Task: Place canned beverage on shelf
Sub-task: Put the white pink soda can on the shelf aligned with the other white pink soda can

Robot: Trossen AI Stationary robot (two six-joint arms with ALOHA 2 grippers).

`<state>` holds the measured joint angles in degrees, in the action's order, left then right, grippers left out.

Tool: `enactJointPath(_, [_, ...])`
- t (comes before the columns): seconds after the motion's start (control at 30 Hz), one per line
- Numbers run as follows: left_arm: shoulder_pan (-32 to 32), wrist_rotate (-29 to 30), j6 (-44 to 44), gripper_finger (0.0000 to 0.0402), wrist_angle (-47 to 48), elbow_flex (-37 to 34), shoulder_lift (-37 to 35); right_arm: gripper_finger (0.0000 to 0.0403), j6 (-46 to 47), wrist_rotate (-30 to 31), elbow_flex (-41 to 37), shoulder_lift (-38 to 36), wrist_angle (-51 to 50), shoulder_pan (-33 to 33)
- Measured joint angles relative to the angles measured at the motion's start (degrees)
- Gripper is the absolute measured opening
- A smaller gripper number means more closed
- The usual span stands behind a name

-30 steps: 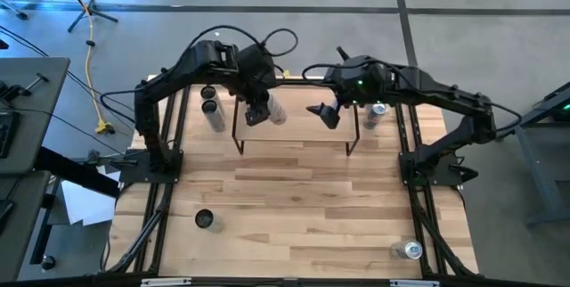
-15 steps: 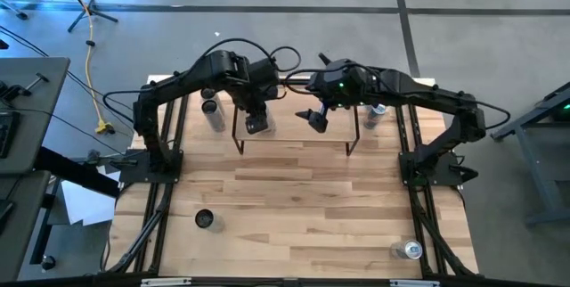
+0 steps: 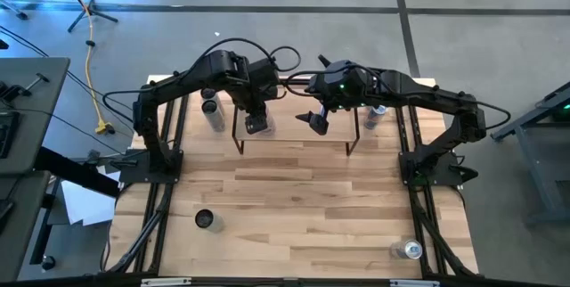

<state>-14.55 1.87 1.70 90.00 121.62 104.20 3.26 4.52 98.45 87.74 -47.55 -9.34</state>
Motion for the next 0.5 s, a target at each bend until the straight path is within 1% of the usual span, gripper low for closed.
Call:
enactJointPath(0.13, [-0.04, 0.02, 0.52, 0.0226, 0.00, -0.04, -1.14, 0.0398, 0.38, -0.79, 0.00, 0.00, -0.02, 0.00])
enactJointPath(0.33, [-0.11, 0.31, -0.42, 0.0226, 0.04, -0.03, -4.90, 0.0398, 0.54, -1.14, 0.00, 0.00, 0.01, 0.00])
enactJointPath(0.5, [-0.13, 0.64, -3.49, 0.0226, 0.07, -0.03, -6.68, 0.0398, 0.57, -1.15, 0.00, 0.00, 0.02, 0.00])
